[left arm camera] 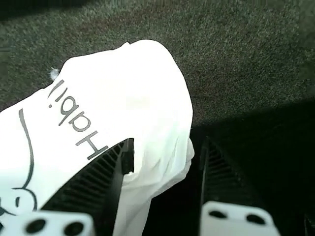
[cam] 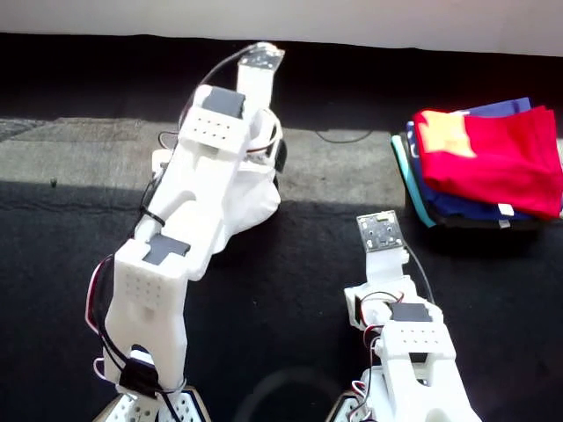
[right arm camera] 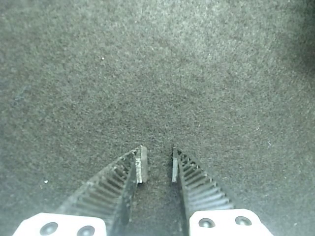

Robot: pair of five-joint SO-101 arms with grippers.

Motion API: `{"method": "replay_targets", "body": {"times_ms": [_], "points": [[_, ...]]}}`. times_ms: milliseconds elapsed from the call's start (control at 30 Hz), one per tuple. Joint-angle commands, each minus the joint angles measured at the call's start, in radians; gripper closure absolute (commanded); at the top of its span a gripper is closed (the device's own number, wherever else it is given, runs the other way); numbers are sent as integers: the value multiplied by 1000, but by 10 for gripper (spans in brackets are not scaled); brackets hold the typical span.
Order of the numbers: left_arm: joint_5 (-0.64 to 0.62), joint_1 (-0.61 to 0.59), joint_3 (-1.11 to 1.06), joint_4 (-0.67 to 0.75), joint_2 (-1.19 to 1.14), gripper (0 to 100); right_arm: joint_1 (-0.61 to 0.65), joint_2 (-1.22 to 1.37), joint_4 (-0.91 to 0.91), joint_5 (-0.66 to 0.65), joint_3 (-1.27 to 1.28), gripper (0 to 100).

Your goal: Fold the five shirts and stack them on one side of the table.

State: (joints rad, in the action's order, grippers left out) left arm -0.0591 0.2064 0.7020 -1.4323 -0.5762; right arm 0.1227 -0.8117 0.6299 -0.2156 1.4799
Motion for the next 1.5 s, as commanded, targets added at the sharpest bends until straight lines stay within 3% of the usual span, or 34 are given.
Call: {"method": "replay_targets", "body": {"times_ms": [0, 67, 433, 667, 1033, 1267, 1467], "points": [[0, -31, 122, -98, 140, 851, 1, -2, -19, 3, 10, 897], [-2, -56, 139, -120, 163, 986, 1, -2, -19, 3, 10, 897], [-3, -188, 140, -192, -54, 991, 1, -2, -19, 3, 10, 897], [-6, -70, 147, -224, -176, 991, 1, -2, -19, 3, 10, 897], [-6, 139, 142, -322, -76, 991, 1, -2, -19, 3, 10, 897], [-5, 71, 147, -230, 30, 991, 1, -2, -19, 3, 10, 897], [-3, 33, 124, -127, -10, 991, 1, -2, -19, 3, 10, 897]]}}
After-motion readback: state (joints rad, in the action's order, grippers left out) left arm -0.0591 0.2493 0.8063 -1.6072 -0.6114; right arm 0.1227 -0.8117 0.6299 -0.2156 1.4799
